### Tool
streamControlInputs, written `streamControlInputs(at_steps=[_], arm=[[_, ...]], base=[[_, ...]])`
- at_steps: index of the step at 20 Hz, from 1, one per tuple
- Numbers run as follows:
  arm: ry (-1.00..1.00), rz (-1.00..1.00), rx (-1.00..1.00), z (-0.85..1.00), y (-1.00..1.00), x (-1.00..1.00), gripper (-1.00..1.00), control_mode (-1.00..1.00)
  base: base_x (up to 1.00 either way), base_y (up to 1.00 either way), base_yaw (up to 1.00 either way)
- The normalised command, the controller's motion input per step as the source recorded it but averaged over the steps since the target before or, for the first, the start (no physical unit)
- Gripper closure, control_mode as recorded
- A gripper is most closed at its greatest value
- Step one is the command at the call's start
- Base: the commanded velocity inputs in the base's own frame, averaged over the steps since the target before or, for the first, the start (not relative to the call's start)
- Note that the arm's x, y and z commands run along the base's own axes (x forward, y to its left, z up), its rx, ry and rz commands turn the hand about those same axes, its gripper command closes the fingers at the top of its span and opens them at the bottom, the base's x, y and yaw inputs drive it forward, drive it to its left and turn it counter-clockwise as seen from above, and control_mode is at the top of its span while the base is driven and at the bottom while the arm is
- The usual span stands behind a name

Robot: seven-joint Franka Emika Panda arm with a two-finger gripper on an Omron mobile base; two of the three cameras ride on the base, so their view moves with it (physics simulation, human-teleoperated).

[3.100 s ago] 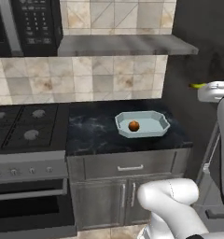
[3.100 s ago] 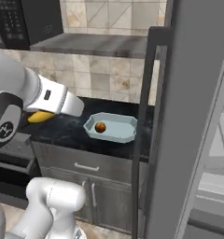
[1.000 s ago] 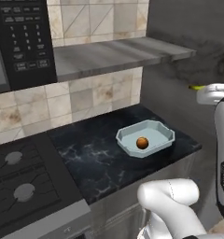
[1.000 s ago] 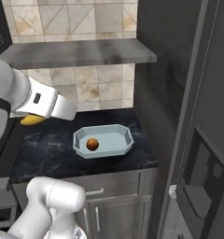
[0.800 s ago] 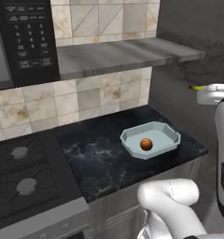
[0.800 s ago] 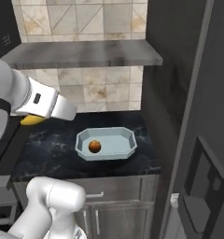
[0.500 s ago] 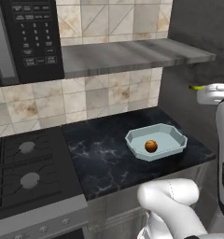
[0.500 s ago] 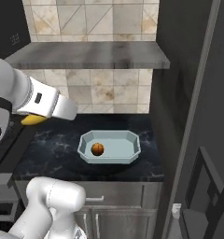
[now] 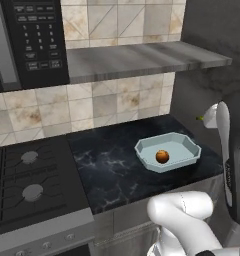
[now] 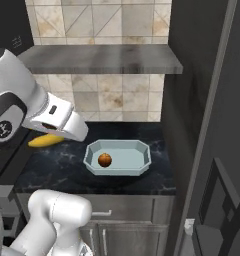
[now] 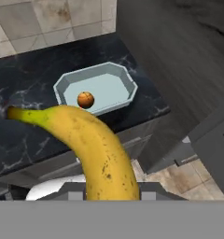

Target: Pick the banana and orange from the fridge and place them inside the tupperware on the counter.

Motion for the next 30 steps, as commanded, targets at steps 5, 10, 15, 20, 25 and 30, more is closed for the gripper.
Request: streamControlInputs(at_steps=[5, 10, 15, 20, 25, 30], arm=[[0.19, -0.09, 0.00, -0.47, 0.00, 0.02, 1.00, -1.00], [0.00, 0.00, 0.01, -0.37, -0.02, 0.23, 1.00, -1.00], [-0.08, 0.00, 0.12, -0.49, -0.16, 0.47, 1.00, -1.00], [-0.01, 0.00, 0.03, -0.43, -0.08, 0.52, 1.00, -1.00], [0.00, 0.00, 0.00, -0.37, -0.03, 0.61, 1.00, -1.00], [0.00, 0.00, 0.00, -0.38, -0.02, 0.61, 1.00, -1.00]], base=[[0.00, 0.00, 0.00], [0.00, 0.00, 0.00], [0.00, 0.00, 0.00], [0.00, 0.00, 0.00], [0.00, 0.00, 0.00], [0.00, 0.00, 0.00]])
